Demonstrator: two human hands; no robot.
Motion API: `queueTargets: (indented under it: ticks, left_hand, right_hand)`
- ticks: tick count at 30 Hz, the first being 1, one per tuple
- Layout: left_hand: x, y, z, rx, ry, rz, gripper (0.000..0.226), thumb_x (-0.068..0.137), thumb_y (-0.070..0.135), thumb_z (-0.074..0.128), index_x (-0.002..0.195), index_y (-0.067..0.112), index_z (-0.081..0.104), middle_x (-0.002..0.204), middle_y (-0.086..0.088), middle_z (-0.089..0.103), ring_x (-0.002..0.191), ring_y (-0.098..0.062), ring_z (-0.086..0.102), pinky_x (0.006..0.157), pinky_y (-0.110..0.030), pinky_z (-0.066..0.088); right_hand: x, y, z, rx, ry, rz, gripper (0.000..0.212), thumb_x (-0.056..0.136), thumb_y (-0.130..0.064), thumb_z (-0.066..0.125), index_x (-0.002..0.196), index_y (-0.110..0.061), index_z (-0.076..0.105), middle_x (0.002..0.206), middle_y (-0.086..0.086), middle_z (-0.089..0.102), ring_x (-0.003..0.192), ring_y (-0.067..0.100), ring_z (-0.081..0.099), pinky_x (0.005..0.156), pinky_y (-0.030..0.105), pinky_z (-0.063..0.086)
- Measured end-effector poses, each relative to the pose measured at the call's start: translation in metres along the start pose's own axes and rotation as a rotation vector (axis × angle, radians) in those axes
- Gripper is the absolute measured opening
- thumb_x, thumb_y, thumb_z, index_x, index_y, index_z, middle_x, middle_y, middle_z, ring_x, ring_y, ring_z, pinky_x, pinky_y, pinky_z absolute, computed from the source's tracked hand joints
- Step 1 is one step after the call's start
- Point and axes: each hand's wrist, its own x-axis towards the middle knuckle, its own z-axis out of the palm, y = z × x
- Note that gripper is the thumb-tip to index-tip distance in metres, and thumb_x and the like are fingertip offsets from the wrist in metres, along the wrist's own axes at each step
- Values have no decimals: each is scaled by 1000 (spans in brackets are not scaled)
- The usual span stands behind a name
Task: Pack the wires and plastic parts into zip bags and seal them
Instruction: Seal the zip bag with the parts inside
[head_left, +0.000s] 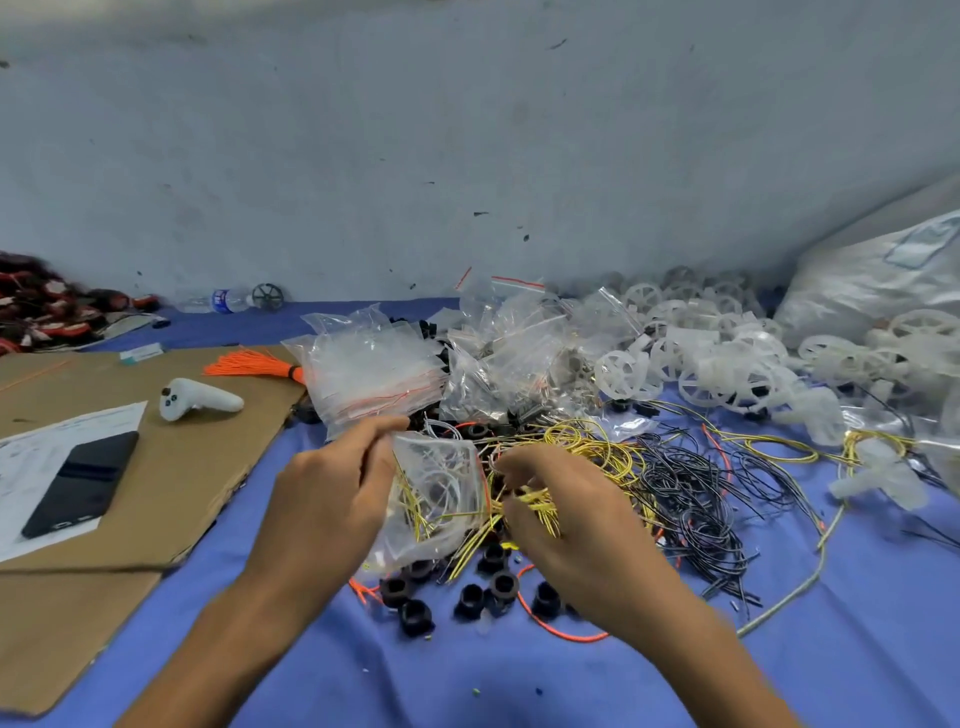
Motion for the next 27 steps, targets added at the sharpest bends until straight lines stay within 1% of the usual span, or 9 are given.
queueTargets:
  ticks: [2, 3, 5, 12, 17, 20, 23, 25, 27]
  left_hand:
    - [2, -2, 0, -10, 2, 4, 25, 101, 21, 53, 117, 31, 69, 46, 7, 44, 41, -14, 39, 42, -22, 23]
    - [4, -2, 0, -6, 8, 7, 25, 101, 21, 53, 117, 30, 69, 45, 6, 43, 42, -15, 41, 42, -24, 24]
    - [4, -1, 0, 7, 15, 15, 25, 101, 19, 54, 118, 28, 69, 42, 4, 42, 44, -15, 45, 41, -25, 24]
    - [3, -9, -6, 40, 52, -28, 24, 100, 16, 56, 116, 25, 71, 41, 7, 41, 50, -11, 50, 45, -24, 28]
    - [5, -14, -9, 26, 51, -40, 25, 100, 18, 55, 117, 26, 71, 44, 8, 47, 51, -9, 51, 46, -25, 30]
    - [1, -14, -6, 28, 22, -42, 26, 101, 18, 54, 120, 27, 69, 48, 5, 52, 54, -13, 53, 47, -29, 32]
    - [-2, -14, -6, 14, -1, -13, 26, 101, 20, 54, 122, 28, 69, 46, 8, 50, 51, -11, 51, 42, -27, 27]
    - [-5, -13, -7, 34, -13, 24, 26, 101, 20, 56, 121, 29, 69, 44, 10, 46, 49, -7, 50, 41, -25, 24]
    - [-5, -14, -7, 46, -15, 17, 25, 101, 20, 56, 120, 30, 68, 44, 10, 45, 48, -7, 49, 41, -27, 25]
  right_hand:
    - [-14, 20, -1, -293, -206, 130, 48, 97, -49, 50, 143, -40, 39, 144, -22, 42, 137, 6, 33, 112, 26, 23]
    - [-19, 28, 6, -415, -305, 155, 46, 99, -51, 45, 144, -41, 38, 147, -22, 39, 141, 8, 27, 114, 28, 18]
    - [-27, 41, 16, -497, -329, 154, 37, 102, -52, 36, 135, -40, 47, 141, -21, 44, 138, 11, 31, 110, 28, 20]
    - [-36, 58, 10, -351, -111, 182, 19, 103, -34, 48, 108, -21, 61, 102, -8, 65, 103, 23, 56, 88, 37, 42]
    - [-37, 60, -2, -427, -197, 165, 37, 99, -57, 39, 95, -25, 57, 92, -13, 58, 97, 14, 49, 90, 32, 40]
    - [-34, 53, -1, -497, -186, 146, 38, 101, -53, 36, 97, -25, 61, 100, -12, 59, 106, 18, 49, 95, 31, 37]
    - [-31, 48, -5, -671, -451, 159, 43, 96, -62, 34, 113, -31, 59, 117, -12, 55, 117, 18, 44, 101, 34, 32]
    - [-24, 46, -15, -627, -601, 176, 56, 85, -74, 37, 116, -33, 60, 119, -11, 56, 116, 18, 46, 100, 37, 34]
    - [-4, 41, -19, -461, -467, 173, 49, 88, -68, 43, 118, -33, 60, 120, -10, 58, 114, 17, 49, 97, 36, 39]
